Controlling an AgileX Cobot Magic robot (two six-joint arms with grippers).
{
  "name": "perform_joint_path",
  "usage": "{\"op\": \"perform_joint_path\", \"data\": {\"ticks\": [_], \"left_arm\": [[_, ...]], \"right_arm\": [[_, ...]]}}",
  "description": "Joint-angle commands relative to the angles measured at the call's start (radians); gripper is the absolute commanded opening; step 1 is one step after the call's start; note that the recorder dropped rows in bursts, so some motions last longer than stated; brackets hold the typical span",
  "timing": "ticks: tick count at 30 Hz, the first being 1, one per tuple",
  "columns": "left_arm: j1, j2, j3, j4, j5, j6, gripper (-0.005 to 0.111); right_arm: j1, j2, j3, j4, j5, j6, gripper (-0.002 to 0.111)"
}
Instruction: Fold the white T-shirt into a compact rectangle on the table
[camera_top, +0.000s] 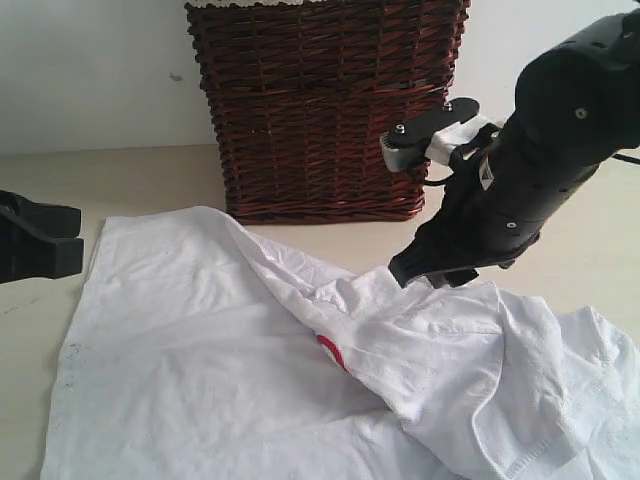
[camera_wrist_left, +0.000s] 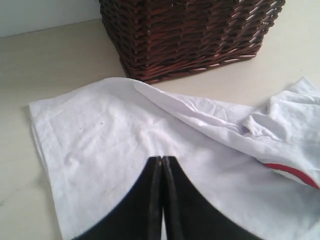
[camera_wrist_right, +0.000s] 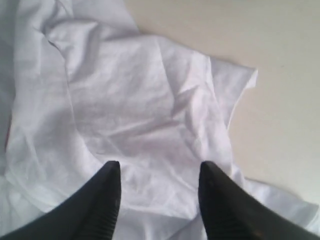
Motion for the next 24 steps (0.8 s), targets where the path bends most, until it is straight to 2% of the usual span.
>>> {"op": "perform_joint_path", "data": {"ticks": [1, 6, 11, 16, 19, 22, 24], "left_arm": [[0.001, -0.008, 0.004, -0.005, -0.007, 0.013, 0.000], [0.001, -0.008, 0.004, -0.005, -0.007, 0.016, 0.000], [0.001, -0.008, 0.004, -0.005, -0.009, 0.016, 0.000], [0.001, -0.008, 0.004, -0.007, 0.002, 0.009, 0.000], [0.001, -0.008, 0.010, -0.007, 0.016, 0.002, 0.000], [0.001, -0.008, 0.036, -0.007, -0.038, 0.002, 0.000], [0.001, -0.008, 0.040, -0.007, -0.064, 0.002, 0.000]], "right_arm": [[-0.006, 0.007, 0.068, -0.049, 0.002, 0.101, 0.050], [-0.032, 0.012, 0.192, -0.208, -0.221, 0.337, 0.050], [-0.148, 0.070, 0.214, -0.129, -0.341, 0.296, 0.050], [-0.185, 0.081, 0.212, 0.119, -0.451, 0.056, 0.047], [-0.179, 0.072, 0.203, 0.290, -0.392, -0.124, 0.045], [-0.179, 0.072, 0.203, 0.476, -0.371, -0.334, 0.043], [-0.179, 0.072, 0.203, 0.523, -0.367, -0.377, 0.040]]}}
